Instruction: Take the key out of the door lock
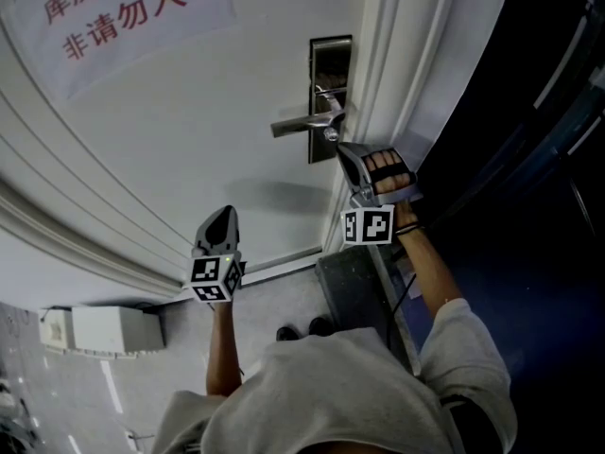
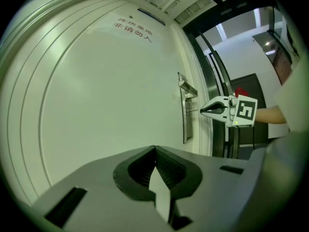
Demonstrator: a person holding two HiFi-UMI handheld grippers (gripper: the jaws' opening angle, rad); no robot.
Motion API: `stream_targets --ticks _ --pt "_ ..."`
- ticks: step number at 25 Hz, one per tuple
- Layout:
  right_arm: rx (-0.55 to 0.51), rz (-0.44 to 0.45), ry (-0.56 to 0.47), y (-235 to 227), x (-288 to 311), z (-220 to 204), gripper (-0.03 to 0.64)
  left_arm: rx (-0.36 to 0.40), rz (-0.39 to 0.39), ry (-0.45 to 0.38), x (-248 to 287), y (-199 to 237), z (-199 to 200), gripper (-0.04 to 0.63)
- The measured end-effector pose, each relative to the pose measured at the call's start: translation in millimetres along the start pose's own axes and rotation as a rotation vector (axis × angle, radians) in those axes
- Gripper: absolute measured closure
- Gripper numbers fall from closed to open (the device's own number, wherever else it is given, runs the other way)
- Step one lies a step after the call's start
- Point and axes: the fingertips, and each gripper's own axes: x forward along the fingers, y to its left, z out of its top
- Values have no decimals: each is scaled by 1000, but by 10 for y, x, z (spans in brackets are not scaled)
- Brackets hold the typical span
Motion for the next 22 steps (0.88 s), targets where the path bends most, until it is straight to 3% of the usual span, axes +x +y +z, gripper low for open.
stream_targets --ticks 1,4,5,11,22 --pt "15 14 -2 15 11 2 592 0 0 0 6 5 -3 578" --pt "49 65 -1 67 54 16 429 -4 -2 1 22 6 -15 578" --pt "47 69 3 78 70 17 422 -5 -3 0 24 4 -17 578" --pt "30 30 27 34 141 24 427 -5 0 -1 18 10 -23 578" --pt "7 -37 39 -29 341 61 531 -18 30 7 -41 137 -76 578"
